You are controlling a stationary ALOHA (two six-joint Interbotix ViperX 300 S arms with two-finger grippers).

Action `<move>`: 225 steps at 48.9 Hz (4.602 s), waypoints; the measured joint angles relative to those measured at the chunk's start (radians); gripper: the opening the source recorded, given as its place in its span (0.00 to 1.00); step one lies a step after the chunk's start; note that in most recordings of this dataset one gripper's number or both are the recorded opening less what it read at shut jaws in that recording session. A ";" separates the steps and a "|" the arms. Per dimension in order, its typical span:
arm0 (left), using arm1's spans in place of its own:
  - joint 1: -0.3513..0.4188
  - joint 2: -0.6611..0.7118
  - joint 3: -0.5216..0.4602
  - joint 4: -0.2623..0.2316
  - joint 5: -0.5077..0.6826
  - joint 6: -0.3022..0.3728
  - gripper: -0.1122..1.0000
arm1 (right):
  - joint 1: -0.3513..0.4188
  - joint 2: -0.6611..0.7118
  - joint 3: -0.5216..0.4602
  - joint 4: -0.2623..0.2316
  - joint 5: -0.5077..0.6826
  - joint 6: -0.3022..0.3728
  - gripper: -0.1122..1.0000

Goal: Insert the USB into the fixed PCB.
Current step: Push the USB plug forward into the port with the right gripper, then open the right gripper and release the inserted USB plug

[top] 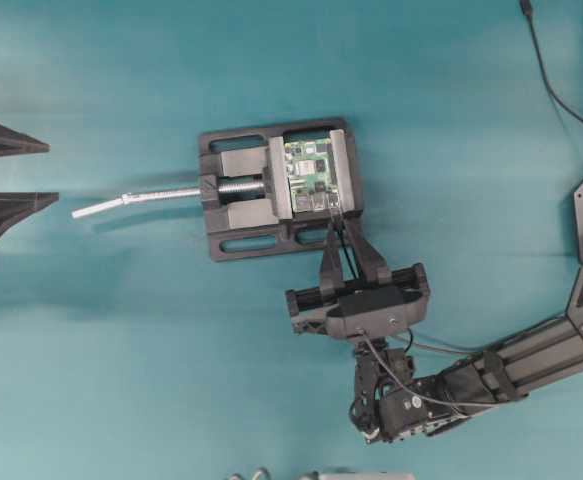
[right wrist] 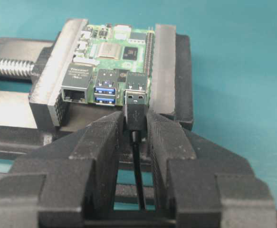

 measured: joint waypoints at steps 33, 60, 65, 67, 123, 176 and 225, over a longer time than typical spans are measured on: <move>0.000 0.000 0.000 0.000 0.000 0.000 0.99 | -0.012 0.000 -0.028 -0.008 0.006 -0.025 0.29; 0.000 0.002 0.000 0.000 0.000 0.000 0.99 | -0.031 0.000 -0.028 -0.011 0.006 -0.028 0.29; 0.003 0.002 0.000 0.000 0.000 -0.002 0.99 | -0.035 0.000 -0.028 -0.011 0.006 -0.028 0.29; 0.003 0.002 0.000 0.000 0.000 0.000 0.99 | -0.035 0.000 -0.028 -0.009 0.006 -0.026 0.29; 0.000 0.000 0.000 0.000 0.000 -0.002 0.99 | -0.049 0.000 -0.020 -0.040 0.015 -0.026 0.29; 0.003 0.000 0.000 0.000 0.000 -0.002 0.99 | -0.028 0.002 -0.020 -0.009 0.028 -0.038 0.29; 0.003 0.000 0.000 -0.002 0.000 0.000 0.99 | 0.060 -0.118 0.067 -0.009 0.081 -0.069 0.51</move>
